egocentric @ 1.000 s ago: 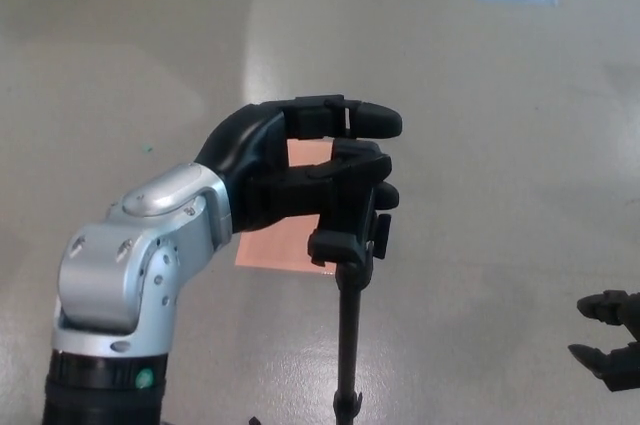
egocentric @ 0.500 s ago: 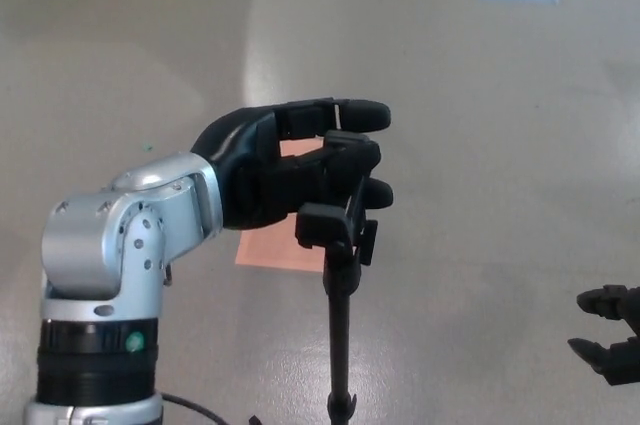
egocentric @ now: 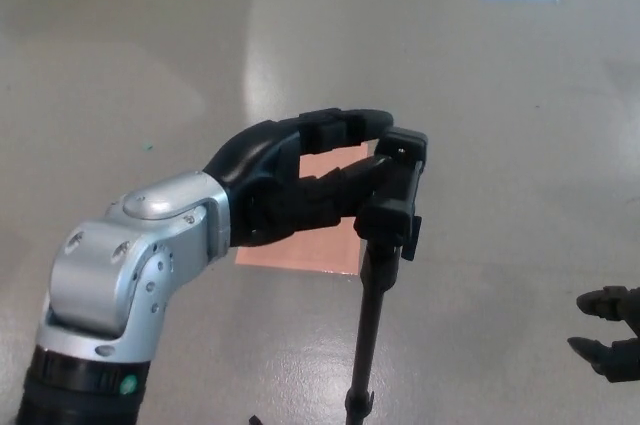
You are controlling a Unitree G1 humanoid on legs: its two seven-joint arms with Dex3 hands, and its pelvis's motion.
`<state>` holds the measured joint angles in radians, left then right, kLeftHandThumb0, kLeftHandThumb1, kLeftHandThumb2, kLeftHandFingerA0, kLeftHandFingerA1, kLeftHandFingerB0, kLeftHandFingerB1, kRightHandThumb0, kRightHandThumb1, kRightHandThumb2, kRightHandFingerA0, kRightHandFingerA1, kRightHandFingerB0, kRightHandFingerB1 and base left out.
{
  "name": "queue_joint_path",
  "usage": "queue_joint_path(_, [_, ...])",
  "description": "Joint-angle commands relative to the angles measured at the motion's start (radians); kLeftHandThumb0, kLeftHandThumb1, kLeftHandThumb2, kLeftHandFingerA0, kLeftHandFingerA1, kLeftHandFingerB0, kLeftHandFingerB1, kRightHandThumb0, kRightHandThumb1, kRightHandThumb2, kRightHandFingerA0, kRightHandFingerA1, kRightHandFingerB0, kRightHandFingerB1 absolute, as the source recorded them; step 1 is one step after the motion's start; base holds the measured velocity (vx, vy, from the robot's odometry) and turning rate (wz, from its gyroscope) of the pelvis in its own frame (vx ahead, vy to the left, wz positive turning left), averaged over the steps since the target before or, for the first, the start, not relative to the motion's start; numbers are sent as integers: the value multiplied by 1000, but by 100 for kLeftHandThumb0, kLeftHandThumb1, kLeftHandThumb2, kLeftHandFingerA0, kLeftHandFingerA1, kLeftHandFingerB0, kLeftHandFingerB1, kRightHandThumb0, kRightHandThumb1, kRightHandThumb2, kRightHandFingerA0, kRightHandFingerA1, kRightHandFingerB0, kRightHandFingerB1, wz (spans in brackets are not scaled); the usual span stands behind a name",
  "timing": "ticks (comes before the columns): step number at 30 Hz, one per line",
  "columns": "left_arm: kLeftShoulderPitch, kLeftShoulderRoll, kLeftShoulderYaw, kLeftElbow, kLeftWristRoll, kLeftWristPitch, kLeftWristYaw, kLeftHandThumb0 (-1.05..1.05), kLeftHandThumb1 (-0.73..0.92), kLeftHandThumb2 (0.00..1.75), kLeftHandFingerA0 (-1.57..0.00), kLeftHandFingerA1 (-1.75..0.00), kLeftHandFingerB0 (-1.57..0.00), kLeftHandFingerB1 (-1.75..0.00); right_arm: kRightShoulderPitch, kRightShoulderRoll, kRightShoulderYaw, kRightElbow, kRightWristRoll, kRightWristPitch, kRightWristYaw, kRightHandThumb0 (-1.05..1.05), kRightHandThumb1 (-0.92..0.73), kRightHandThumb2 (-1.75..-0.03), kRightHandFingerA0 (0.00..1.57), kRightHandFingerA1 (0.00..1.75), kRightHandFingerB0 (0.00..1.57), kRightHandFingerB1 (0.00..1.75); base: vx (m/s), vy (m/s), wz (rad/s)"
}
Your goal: The robot uses its left hand to grab the top of a phone stand kept on the floor and rotates it anti-clockwise
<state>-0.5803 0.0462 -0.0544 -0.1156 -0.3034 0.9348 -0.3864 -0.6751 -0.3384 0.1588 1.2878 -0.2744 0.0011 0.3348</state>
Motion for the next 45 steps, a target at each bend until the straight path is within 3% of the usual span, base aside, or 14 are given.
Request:
queue_joint_path(1, [22, 49, -32, -6, 8, -160, -74, -76, 46, 88, -2, -23, -2, -17, -10, -14, 8, 6, -10, 20, 8, -40, -78, -66, 41, 42, 10, 19, 0, 0, 0])
queue_joint_path(8, [27, 71, -48, 4, 12, -231, -102, -83, 48, 75, 0, -12, 0, -11, -11, -18, 19, 6, -18, 10, 7, -48, -66, -82, 34, 49, 6, 27, 0, 0, 0])
queue_joint_path(11, [28, 74, -48, 6, 10, -239, -103, -85, 50, 80, 0, -8, 0, -9, -14, -16, 22, 8, -18, 17, 8, -41, -78, -66, 40, 41, 10, 19, 0, 0, 0])
queue_joint_path(12, [28, 73, -43, 10, 8, -243, -103, -85, 52, 89, 0, -7, 0, -8, -14, -16, 22, 8, -17, 17, 8, -48, -66, -81, 39, 50, 6, 26, 0, 0, 0])
queue_joint_path(18, [28, 85, -20, 36, 1, -273, -108, -87, 54, 90, 0, -6, 0, -7, -17, -14, 28, 9, -23, 18, 12, -50, -67, -84, 36, 49, 5, 25, 0, 0, 0])
queue_joint_path(20, [27, 90, -12, 41, -2, -280, -111, -87, 54, 90, 0, -6, 0, -7, -18, -14, 41, 8, -36, 16, 10, -50, -67, -84, 36, 49, 5, 25, 0, 0, 0])
queue_joint_path(21, [26, 102, 7, 44, -10, -280, -117, -86, 53, 89, 0, -6, 0, -7, -19, -13, 38, 8, -31, 16, 12, -41, -78, -66, 41, 41, 10, 18, 0, 0, 0])
queue_joint_path(23, [26, 114, 24, 49, -17, -289, -126, -87, 54, 88, 0, -7, 0, -5, -19, -12, 35, 8, -26, 16, 14, -47, -67, -82, 36, 49, 6, 26, 0, 0, 0])
queue_joint_path(31, [48, 208, 93, 56, -7, -351, -165, -84, 50, 77, 0, -10, 0, -4, -17, -11, 26, 9, -20, 20, 21, -40, -78, -67, 39, 41, 10, 19, 0, 0, 0])
queue_joint_path(33, [68, 249, 120, 60, -6, -398, -191, -87, 55, 91, 0, -11, 0, -5, -14, -14, 28, 8, -23, 15, 26, -40, -78, -67, 39, 42, 9, 18, 0, 0, 0])
queue_joint_path(34, [87, 279, 137, 60, 3, -434, -198, -83, 63, 60, 0, -14, 0, -4, -12, -14, 26, 8, -22, 17, 24, -47, -66, -82, 36, 50, 5, 27, 0, 0, 0])
queue_joint_path(36, [101, 298, 144, 58, 14, -457, -194, -83, 63, 60, 0, -14, 0, -4, -10, -13, 22, 8, -19, 24, 20, -47, -66, -82, 36, 50, 5, 27, 0, 0, 0])
queue_joint_path(37, [127, 331, 150, 60, 41, -494, -190, -81, 47, 78, 0, -8, 0, -4, -5, -11, 20, 11, -17, 24, 18, -47, -66, -82, 36, 49, 5, 27, 0, 0, 0])
queue_joint_path(45, [232, 394, 92, 182, 201, -713, -115, -31, 25, 56, 0, -5, 0, -2, 18, -10, 29, 10, -24, 14, 29, -40, -80, -63, 38, 39, 5, 25, 0, 0, 0])
